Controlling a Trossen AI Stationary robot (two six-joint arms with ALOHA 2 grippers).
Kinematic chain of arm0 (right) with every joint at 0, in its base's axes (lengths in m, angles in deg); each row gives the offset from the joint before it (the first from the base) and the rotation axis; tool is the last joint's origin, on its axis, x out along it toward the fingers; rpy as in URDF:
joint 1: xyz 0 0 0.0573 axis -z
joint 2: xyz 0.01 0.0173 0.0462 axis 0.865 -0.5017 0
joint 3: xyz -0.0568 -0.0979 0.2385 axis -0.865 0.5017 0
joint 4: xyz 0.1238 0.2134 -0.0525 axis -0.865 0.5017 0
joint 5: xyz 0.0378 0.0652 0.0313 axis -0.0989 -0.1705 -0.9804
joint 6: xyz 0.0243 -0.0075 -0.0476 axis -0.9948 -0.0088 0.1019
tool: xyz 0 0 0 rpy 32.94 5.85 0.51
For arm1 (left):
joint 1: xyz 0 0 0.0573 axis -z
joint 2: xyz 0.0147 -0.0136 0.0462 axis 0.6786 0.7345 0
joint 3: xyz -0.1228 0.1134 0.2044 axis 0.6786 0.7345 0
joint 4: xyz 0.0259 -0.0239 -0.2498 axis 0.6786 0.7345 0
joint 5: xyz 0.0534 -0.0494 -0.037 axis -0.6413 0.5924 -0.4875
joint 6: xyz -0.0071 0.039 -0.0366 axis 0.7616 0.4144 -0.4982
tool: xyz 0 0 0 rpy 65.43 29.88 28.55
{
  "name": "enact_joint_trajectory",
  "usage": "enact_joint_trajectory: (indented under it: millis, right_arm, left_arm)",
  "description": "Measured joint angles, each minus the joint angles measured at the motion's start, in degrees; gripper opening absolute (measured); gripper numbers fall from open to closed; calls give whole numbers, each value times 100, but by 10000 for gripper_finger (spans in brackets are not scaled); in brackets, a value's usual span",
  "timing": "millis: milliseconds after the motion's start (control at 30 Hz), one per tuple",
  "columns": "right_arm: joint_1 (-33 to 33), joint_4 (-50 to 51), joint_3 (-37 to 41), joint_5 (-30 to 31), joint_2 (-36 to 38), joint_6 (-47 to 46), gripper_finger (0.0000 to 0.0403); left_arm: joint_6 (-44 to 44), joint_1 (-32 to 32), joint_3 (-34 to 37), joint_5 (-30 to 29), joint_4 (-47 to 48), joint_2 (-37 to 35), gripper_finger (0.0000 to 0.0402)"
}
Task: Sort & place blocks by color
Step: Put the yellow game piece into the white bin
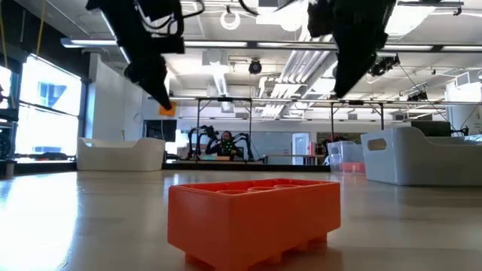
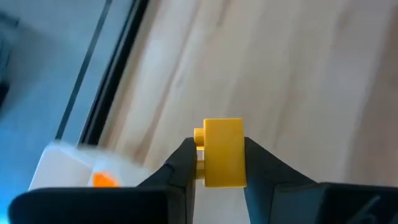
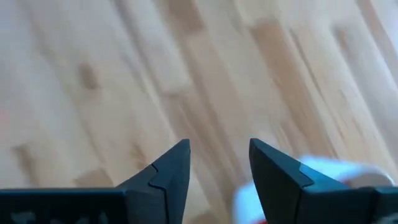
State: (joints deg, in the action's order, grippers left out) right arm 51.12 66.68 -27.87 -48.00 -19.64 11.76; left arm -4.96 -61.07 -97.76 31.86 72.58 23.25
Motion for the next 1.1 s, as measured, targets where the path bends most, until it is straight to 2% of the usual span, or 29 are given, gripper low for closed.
enact_joint_trajectory:
  millis: [200,567,900,1100]
  right_arm:
    - [-204,-1019,0,-290,0,890,151]
    - [-542,-2130,0,-773,-442,2250,152]
    - [-677,-2974,0,-1148,-828,2561,152]
    - [-684,-3536,0,-1847,-1090,2651,152]
  left_arm:
    - [-248,-838,354,16,-145,-379,67]
    - [-856,-2429,362,45,-257,-396,67]
    - [-1221,-3635,362,1168,-373,-169,82]
    - [-1472,-3934,362,1314,-471,122,95]
